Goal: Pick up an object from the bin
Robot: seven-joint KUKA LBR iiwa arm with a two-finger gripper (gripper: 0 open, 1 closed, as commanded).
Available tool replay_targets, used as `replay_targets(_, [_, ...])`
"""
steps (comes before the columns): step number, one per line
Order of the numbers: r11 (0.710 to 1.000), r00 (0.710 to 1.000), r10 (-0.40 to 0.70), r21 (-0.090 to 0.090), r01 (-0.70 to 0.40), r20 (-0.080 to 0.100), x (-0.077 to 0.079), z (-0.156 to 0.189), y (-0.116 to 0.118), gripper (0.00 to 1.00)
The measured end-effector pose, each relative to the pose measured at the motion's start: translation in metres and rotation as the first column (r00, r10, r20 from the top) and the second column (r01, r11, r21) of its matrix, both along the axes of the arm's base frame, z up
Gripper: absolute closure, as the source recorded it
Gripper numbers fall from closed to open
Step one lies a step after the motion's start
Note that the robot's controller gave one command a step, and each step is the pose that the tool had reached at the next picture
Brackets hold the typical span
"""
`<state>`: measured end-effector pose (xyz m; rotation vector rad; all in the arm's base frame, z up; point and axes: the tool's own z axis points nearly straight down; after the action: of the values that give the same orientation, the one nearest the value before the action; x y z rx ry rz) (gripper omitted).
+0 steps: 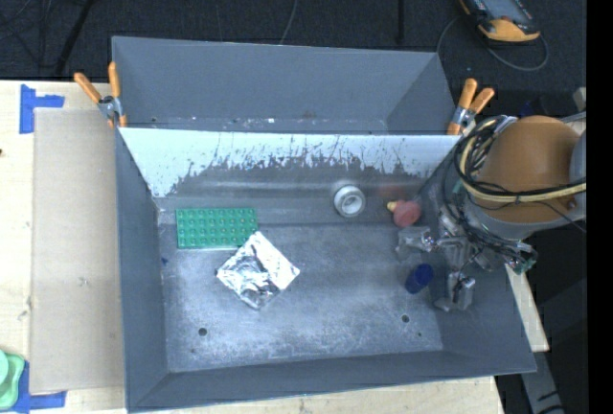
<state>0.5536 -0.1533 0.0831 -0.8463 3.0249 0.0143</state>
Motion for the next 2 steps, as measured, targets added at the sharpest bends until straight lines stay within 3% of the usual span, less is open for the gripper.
replay_targets(1, [1.0, 1.0, 0.001, -0.007, -0.001, 0.002, -0.001, 0.002, -0.003, 1.0])
replay_targets(2, [0.999, 0.999, 0.031, -0.01, -0.031, 0.01, -0.009, 0.108, 0.012, 1.0])
